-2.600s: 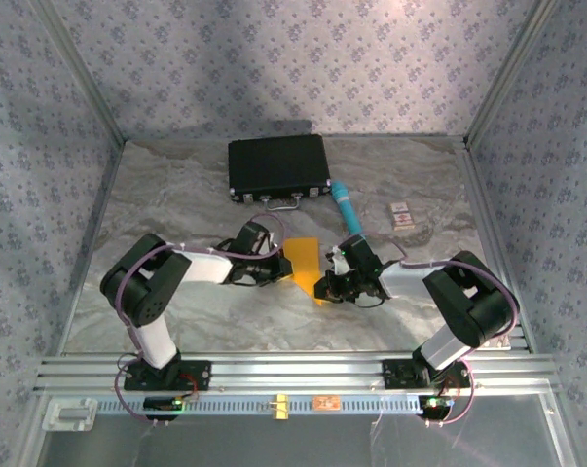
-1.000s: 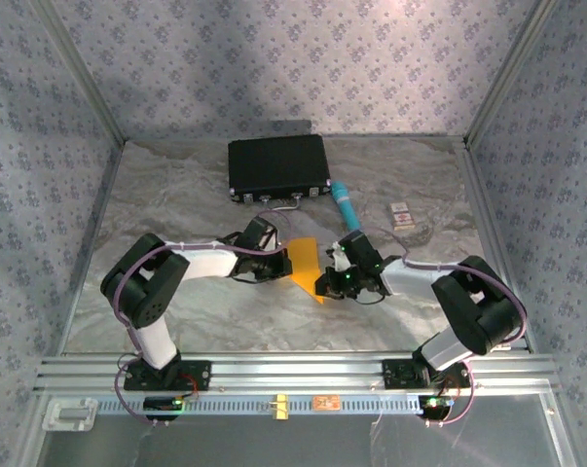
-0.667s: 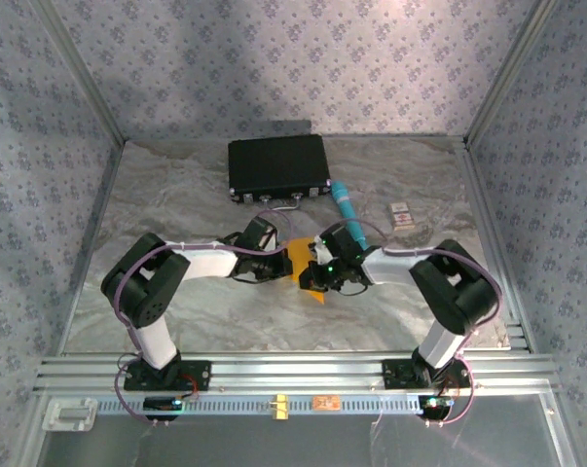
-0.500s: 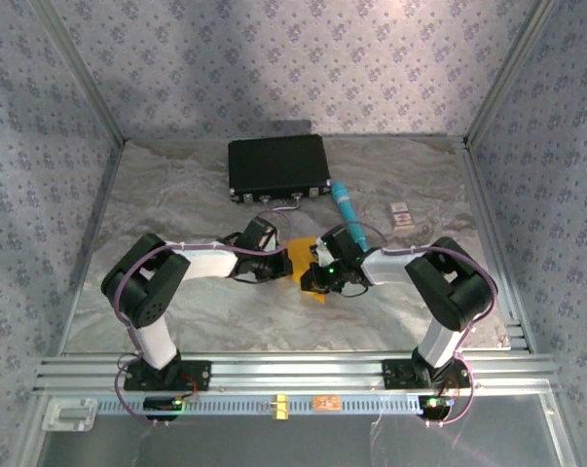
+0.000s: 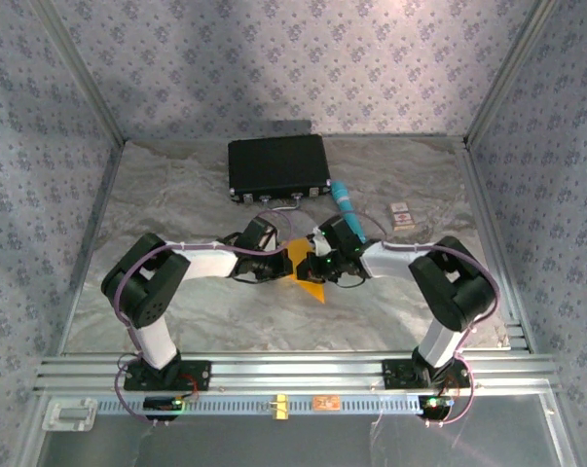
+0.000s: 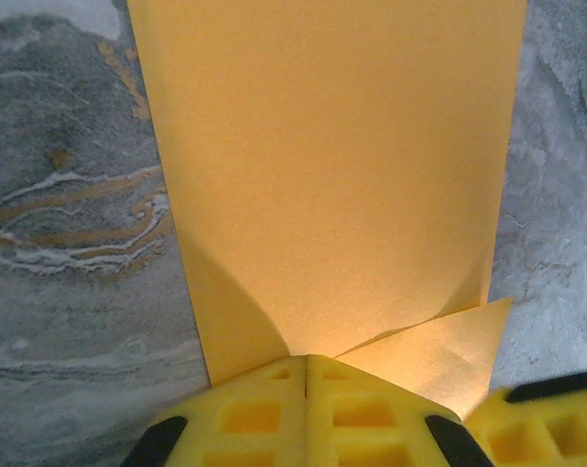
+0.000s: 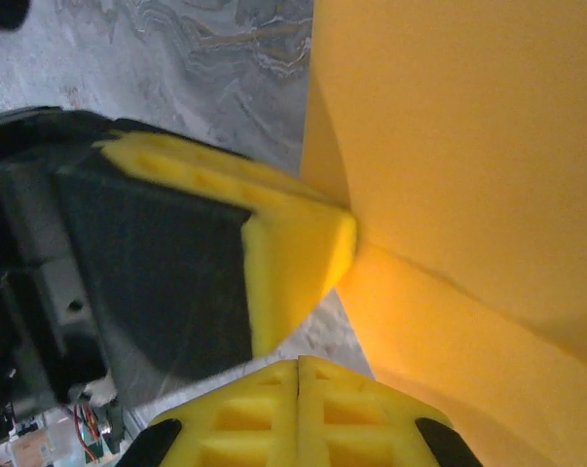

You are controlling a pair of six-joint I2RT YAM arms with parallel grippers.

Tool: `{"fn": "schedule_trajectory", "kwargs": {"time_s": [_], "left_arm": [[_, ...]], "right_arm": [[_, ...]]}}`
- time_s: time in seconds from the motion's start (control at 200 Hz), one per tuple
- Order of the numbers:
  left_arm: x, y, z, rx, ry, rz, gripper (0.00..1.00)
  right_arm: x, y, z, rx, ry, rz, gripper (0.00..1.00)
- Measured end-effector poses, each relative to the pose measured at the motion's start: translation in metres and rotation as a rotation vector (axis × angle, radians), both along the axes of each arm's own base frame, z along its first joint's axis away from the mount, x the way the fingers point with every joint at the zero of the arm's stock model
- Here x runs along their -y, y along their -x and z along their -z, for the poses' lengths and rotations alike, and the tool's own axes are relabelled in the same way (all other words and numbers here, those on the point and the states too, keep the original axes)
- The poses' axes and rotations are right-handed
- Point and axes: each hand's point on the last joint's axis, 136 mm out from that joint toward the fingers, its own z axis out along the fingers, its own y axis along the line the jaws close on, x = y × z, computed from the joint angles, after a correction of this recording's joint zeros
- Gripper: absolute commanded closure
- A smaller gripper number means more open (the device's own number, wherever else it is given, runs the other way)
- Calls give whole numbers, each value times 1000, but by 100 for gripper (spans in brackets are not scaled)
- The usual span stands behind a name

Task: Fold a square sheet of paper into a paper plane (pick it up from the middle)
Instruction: Third fold the triangle at the center of the table.

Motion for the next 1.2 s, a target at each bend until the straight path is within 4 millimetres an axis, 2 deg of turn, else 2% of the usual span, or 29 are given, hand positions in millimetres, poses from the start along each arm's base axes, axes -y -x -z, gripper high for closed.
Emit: {"fn": "schedule_trajectory", "kwargs": {"time_s": [0.15,0.32,0.919,1.199], "left_arm": [[0,0,0,0,1,0,100],[1,1,0,-3,4,5,100],[0,1,1,-10,11,8,100],[1,1,1,-13,15,11,100]], "right_arm": [[4,5,20,-43,29,1,100],[10,9,19,-28,17,6,99],[58,42,21,-65,28,49,94],[68,56,20,-79,43,46,94]]}}
